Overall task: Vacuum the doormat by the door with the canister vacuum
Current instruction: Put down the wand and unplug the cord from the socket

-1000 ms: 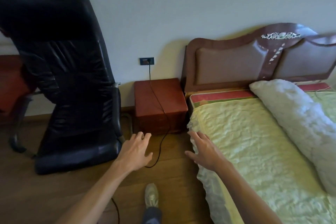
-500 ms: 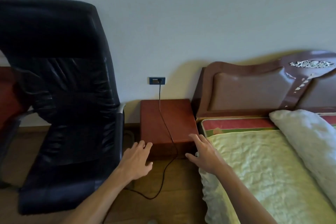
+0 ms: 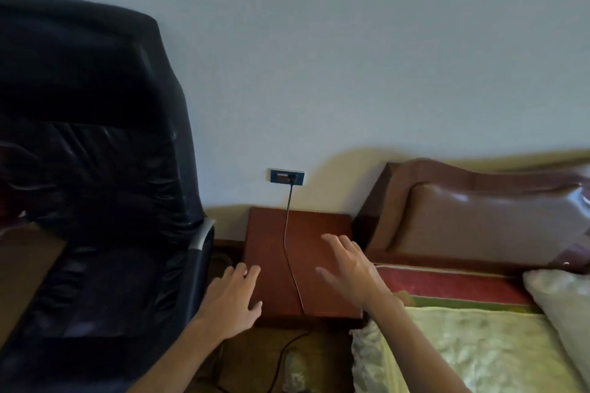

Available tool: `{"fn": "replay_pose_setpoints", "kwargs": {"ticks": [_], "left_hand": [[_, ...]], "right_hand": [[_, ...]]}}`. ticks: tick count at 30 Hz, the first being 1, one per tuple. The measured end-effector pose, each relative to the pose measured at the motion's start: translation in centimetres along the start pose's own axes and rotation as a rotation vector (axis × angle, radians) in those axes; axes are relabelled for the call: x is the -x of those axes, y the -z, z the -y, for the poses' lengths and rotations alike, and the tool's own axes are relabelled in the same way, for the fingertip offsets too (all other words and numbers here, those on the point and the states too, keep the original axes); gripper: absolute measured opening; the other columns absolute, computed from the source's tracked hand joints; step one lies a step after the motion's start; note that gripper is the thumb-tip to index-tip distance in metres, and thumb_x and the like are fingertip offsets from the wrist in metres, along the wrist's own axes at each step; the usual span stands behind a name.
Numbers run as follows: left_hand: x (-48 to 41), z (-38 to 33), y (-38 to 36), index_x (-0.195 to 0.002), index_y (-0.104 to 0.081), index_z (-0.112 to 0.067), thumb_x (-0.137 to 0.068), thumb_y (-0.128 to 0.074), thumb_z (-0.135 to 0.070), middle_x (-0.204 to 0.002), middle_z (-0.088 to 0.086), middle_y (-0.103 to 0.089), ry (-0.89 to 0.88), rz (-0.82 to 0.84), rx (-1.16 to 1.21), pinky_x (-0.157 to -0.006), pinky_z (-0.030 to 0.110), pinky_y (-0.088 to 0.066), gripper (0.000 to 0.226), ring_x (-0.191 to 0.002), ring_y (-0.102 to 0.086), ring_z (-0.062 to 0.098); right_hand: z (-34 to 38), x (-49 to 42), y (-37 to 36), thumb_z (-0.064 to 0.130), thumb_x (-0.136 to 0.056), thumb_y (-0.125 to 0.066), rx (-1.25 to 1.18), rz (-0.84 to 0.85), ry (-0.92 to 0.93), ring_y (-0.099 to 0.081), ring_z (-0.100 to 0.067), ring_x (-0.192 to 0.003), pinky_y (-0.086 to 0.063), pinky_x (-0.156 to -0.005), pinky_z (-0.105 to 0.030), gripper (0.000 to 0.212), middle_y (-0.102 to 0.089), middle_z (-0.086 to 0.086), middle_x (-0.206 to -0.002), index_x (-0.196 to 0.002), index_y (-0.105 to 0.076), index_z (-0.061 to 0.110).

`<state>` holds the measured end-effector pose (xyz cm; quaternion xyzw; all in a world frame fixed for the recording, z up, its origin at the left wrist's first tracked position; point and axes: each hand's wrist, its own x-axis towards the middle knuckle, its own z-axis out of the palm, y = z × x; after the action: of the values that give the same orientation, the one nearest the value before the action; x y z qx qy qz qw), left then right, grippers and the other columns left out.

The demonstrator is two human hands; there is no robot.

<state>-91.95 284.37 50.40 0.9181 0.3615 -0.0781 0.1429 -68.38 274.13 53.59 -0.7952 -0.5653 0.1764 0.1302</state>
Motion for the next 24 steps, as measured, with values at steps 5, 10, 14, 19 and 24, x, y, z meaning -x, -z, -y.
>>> {"fn": "replay_pose_setpoints", "kwargs": {"ticks": [5, 10, 14, 19, 24], "left_hand": [[-7.1, -0.2, -0.3, -0.148, -0.028, -0.022, -0.095, -0.048, -0.049, -0.139, -0.001, -0.044, 0.059, 0.016, 0.016, -0.093, 0.031, -0.049, 0.063, -0.121, -0.047, 0.017], [-13.5, 0.1, -2.3, -0.144, -0.033, -0.021, -0.095, -0.048, -0.046, -0.134, -0.001, -0.048, 0.056, 0.027, 0.011, -0.090, 0.031, -0.050, 0.057, -0.118, -0.050, 0.018], [-18.0, 1.1, -4.8, -0.143, -0.037, -0.020, -0.094, -0.050, -0.046, -0.131, 0.001, -0.051, 0.071, 0.041, 0.027, -0.086, 0.030, -0.052, 0.057, -0.115, -0.053, 0.018], [-23.6, 2.5, -8.4, -0.144, -0.034, -0.020, -0.097, -0.047, -0.045, -0.125, -0.002, -0.051, 0.089, -0.007, 0.102, -0.081, 0.026, -0.054, 0.055, -0.108, -0.055, 0.013], [-29.2, 2.6, -11.6, -0.147, -0.027, -0.021, -0.097, -0.048, -0.049, -0.124, -0.001, -0.052, 0.151, -0.091, 0.251, -0.081, 0.026, -0.055, 0.061, -0.108, -0.056, 0.012]], "right_hand": [[-3.4, -7.6, 0.4, 0.043, -0.093, -0.060, -0.044, -0.002, -0.020, -0.048, -0.015, -0.121, -0.051, -0.092, -0.035, 0.058, -0.050, 0.005, -0.128, -0.144, -0.038, 0.027], [-6.0, -15.3, -0.9, 0.043, -0.093, -0.059, -0.074, 0.047, -0.008, -0.048, -0.016, -0.123, -0.051, -0.093, -0.040, 0.056, -0.051, 0.004, -0.128, -0.143, -0.038, 0.027], [-7.6, -20.5, -3.5, 0.039, -0.094, -0.059, -0.104, 0.070, -0.001, -0.049, -0.018, -0.122, -0.050, -0.094, -0.042, 0.053, -0.053, 0.002, -0.128, -0.141, -0.041, 0.024], [-8.8, -26.4, -8.1, 0.029, -0.094, -0.061, -0.187, 0.058, -0.025, -0.056, -0.026, -0.114, -0.048, -0.095, -0.044, 0.044, -0.058, -0.007, -0.120, -0.134, -0.052, 0.011], [-9.3, -32.1, -12.5, 0.026, -0.093, -0.065, -0.321, -0.109, -0.150, -0.060, -0.029, -0.099, -0.051, -0.086, -0.041, 0.038, -0.064, -0.013, -0.106, -0.122, -0.061, 0.002]]}}
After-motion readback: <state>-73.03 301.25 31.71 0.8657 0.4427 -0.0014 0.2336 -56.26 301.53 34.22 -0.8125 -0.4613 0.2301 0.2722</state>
